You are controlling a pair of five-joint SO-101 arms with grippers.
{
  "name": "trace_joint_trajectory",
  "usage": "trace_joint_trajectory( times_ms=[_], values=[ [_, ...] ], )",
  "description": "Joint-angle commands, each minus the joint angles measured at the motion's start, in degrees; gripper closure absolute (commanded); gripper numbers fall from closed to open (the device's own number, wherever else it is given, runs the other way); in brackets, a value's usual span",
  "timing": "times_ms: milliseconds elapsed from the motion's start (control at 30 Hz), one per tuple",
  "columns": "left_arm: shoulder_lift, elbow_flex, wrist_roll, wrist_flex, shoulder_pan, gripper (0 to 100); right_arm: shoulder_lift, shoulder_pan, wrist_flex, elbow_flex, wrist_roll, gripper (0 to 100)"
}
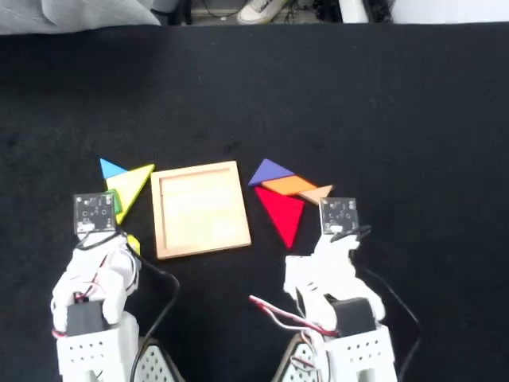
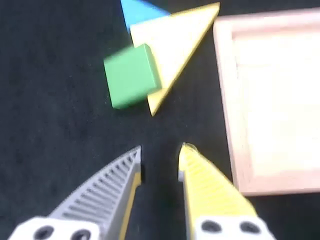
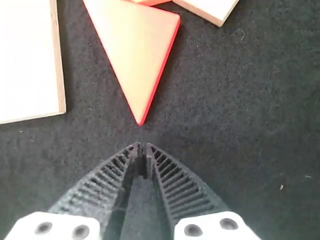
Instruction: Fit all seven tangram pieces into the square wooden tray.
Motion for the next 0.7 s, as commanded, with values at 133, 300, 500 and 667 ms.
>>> trace_joint_trajectory(
  times_ms=[133, 300, 500, 667],
  values=[
    [-1.2, 1.1, -0.4, 4.4, 0.7, 87, -5.0, -0.7, 0.4, 0.0, -0.6, 98.6],
    [-1.2, 1.1, -0.1, 7.8, 2.7, 87, -5.0, -0.6, 0.4, 0.0, -0.4, 98.6],
    [-1.2, 1.1, -0.1, 7.9, 6.7, 87, -5.1, -0.3, -7.6, 0.0, -0.4, 98.3],
    [-1.2, 1.1, -0.4, 7.9, 6.5, 87, -5.1, -0.3, -20.5, 0.0, 1.4, 96.8]
  ],
)
